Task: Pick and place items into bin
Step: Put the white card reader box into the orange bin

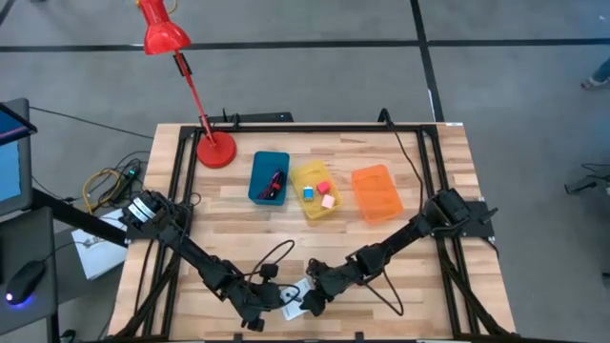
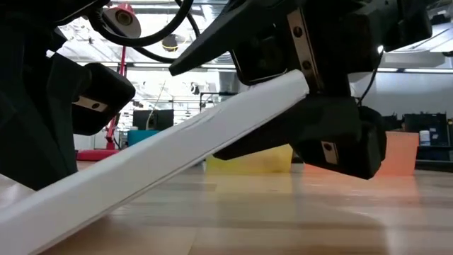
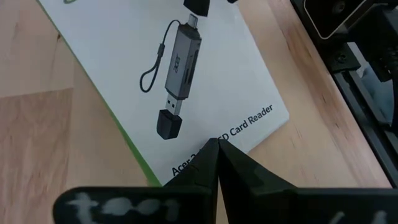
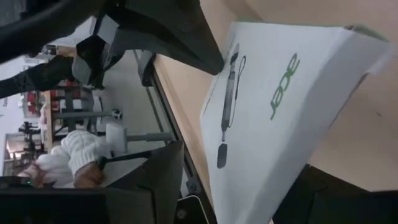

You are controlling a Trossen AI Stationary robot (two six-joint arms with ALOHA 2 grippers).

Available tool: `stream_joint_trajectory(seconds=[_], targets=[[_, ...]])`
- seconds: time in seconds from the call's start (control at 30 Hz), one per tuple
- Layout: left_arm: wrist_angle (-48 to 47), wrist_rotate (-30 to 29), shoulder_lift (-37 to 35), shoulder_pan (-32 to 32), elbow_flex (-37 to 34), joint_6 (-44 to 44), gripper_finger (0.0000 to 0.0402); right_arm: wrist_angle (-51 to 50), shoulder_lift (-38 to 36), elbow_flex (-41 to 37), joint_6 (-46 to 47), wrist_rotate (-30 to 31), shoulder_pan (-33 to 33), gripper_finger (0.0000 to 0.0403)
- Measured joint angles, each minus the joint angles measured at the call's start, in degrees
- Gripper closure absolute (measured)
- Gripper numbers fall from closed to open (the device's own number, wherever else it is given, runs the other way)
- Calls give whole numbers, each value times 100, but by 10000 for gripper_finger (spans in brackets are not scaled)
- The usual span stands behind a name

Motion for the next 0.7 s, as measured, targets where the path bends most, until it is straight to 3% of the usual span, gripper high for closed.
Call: stream_joint_trajectory(seconds=[0.47,0.7], targets=[[52,-94,2,2,2,56,401,-402,-7,0,151,-6,-128,224],[194,-121,4,2,-2,58,401,-682,-23,5,162,-22,-230,302]])
